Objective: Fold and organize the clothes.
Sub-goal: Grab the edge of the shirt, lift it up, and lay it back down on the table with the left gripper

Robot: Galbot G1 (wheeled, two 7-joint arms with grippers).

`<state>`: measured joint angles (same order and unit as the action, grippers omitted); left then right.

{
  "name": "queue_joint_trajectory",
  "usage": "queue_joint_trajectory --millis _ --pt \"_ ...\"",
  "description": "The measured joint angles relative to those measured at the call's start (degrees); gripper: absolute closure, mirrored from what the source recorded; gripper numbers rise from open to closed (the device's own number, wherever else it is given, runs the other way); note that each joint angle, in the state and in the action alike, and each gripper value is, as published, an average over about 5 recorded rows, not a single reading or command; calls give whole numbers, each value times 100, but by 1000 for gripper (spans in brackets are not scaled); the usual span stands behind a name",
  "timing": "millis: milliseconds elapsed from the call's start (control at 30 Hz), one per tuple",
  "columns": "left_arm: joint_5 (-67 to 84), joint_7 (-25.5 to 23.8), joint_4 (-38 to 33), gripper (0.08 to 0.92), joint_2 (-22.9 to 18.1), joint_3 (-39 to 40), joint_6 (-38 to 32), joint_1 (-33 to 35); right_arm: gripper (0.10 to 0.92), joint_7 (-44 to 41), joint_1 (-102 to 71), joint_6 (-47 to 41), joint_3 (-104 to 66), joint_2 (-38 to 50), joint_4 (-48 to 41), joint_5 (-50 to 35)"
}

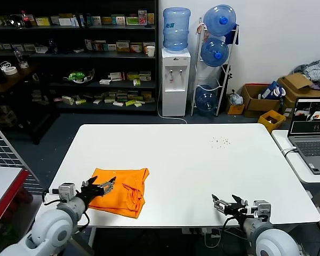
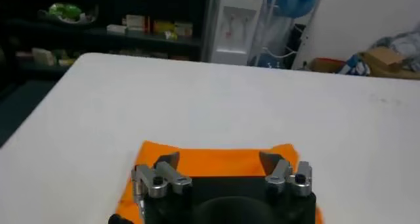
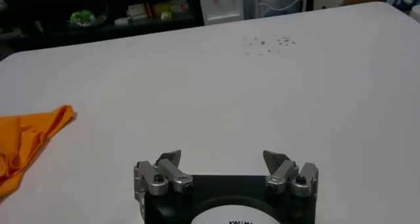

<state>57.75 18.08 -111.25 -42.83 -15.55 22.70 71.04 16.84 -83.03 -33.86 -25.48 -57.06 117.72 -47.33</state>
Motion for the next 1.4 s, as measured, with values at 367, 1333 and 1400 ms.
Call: queue_joint_trajectory --millis 367,1333,1400 --pt "-42 -1307 1393 177 438 -158 -92 -193 203 -9 -47 2 -49 -6 -3 1" --pt "-380 -2002 1982 502 257 13 -243 -357 203 1 -65 0 -44 -12 -24 9" --pt "-410 -2015 1982 563 241 18 -272 -354 203 2 -69 0 -43 -12 -24 12"
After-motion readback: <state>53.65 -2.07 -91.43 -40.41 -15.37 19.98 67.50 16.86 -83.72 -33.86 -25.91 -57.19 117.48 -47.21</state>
